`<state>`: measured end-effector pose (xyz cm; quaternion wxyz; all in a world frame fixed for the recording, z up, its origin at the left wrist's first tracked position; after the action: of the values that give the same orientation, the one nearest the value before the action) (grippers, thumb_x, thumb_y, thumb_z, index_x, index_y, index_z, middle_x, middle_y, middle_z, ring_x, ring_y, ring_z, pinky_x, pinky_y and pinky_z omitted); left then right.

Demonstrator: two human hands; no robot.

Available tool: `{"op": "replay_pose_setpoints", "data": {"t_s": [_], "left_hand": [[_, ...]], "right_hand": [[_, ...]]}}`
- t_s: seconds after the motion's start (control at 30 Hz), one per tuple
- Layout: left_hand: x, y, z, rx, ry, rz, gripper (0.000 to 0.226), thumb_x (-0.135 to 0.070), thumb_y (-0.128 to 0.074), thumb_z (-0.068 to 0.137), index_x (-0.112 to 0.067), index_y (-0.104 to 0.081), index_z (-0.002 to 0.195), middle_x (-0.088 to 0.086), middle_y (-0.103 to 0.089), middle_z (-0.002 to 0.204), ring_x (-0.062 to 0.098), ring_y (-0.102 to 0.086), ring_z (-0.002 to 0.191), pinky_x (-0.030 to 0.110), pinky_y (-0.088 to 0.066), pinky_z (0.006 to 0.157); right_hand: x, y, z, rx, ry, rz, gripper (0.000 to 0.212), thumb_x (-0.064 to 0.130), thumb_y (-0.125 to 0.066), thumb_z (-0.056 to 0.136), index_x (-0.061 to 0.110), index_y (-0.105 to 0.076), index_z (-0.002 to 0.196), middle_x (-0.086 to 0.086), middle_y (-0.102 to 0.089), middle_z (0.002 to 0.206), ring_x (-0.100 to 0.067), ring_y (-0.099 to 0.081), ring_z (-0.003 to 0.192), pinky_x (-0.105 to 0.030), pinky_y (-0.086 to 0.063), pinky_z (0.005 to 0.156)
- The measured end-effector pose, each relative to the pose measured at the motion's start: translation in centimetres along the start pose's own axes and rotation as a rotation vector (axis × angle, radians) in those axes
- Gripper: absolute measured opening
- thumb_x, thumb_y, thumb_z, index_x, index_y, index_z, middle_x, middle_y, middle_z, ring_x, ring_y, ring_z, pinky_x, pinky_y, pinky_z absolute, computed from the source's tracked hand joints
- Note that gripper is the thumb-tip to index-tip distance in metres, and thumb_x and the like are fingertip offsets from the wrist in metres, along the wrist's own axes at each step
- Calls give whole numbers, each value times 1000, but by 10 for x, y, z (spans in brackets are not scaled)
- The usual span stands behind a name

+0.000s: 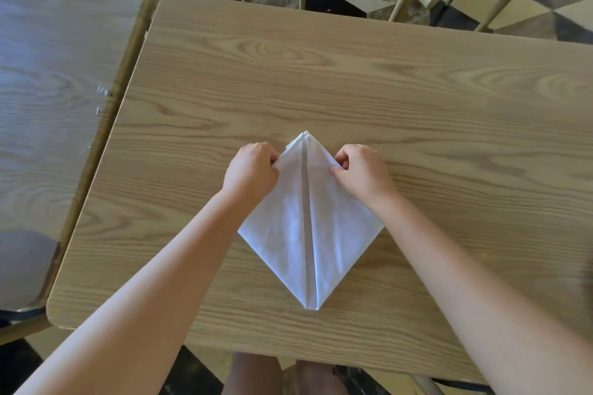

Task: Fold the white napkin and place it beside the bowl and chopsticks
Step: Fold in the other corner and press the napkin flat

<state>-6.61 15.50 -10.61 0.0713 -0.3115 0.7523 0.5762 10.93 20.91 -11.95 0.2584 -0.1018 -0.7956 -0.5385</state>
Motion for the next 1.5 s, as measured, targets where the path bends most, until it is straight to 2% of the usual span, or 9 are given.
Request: {"op": "replay_pose_setpoints", "data": {"t_s": [0.33, 0.47, 0.6, 0.8, 0.93, 1.03, 1.17, 1.27, 1.5], "left_hand": [[-13, 14, 7, 64, -17, -189, 12, -16, -67, 79, -13, -63, 91, -5, -58, 80, 16, -53, 79, 23, -38, 60], [-49, 60, 16, -108, -164, -268, 10, -13, -67, 78, -13, -67, 88, -3, -62, 81, 17, -59, 80, 20, -39, 65], [-99, 117, 1, -320, -445, -298, 6, -8, -65, 77, -12, -62, 80, -6, -59, 77, 18, -57, 76, 27, -46, 71], [-120, 124, -50, -488, -709, -164, 16, -5, -68, 69, -11, -57, 79, -7, -52, 81, 9, -44, 77, 13, -37, 67], [-85, 31, -77, -134, -856, 147, 21, -22, -62, 64, -18, -61, 84, -2, -62, 85, 21, -58, 81, 29, -41, 75], [-46, -17, -90, 37, -853, 295, 37, -38, -66, 66, -15, -68, 95, -1, -65, 95, 23, -61, 85, 31, -41, 86], [-52, -20, -82, -169, -732, 221, 43, -39, -49, 87, -9, -64, 114, 9, -62, 120, 27, -56, 112, 43, -42, 97], [-63, -48, -71, -83, -580, 307, 66, -58, -38, 86, -18, -44, 138, 14, -36, 148, 28, -30, 139, 56, -22, 108], [-50, -90, -80, -1, -504, 419, 100, -81, -42, 62, -26, -33, 145, 14, -25, 153, 26, -24, 142, 74, -18, 97]], "right_hand": [[7, 33, -5, -6, 9, 196, 5, 14, -62, 81, 14, -63, 85, 4, -60, 77, -15, -55, 72, -24, -37, 60], [26, 94, 1, -187, 125, 268, 5, 11, -65, 78, 12, -65, 82, 6, -60, 72, -11, -55, 66, -26, -42, 63], [59, 165, -21, -391, 330, 254, 3, 14, -64, 80, 12, -63, 81, 14, -57, 69, 1, -51, 61, -8, -37, 57], [74, 191, -86, -651, 669, -108, 6, 11, -60, 76, 8, -62, 80, -5, -63, 78, -22, -54, 77, -38, -37, 73], [20, 96, -111, -311, 673, -483, 22, 20, -75, 63, 14, -63, 81, -4, -64, 82, -27, -60, 80, -42, -36, 80], [-35, 28, -130, -7, 525, -607, 49, 51, -69, 66, 21, -63, 105, -5, -64, 112, -24, -56, 112, -57, -25, 104], [-39, 30, -113, -123, 345, -437, 55, 52, -34, 89, 23, -42, 134, -11, -39, 146, -24, -24, 138, -56, -15, 108], [-33, 17, -85, -106, 289, -440, 60, 53, -30, 90, 29, -23, 144, -9, -20, 155, -25, -8, 143, -58, -14, 109], [-51, -20, -84, -84, 216, -497, 61, 51, -31, 88, 29, -25, 145, -8, -25, 154, -31, -17, 142, -59, -16, 111]]}}
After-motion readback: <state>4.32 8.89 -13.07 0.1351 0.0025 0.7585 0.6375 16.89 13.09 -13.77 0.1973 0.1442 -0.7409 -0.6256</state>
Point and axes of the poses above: each hand's wrist, its own z-axis towards the middle knuckle, its own y-axis out of the back of the hand, x = y × z, the point moved 7 cm from there along z, towards the middle knuckle
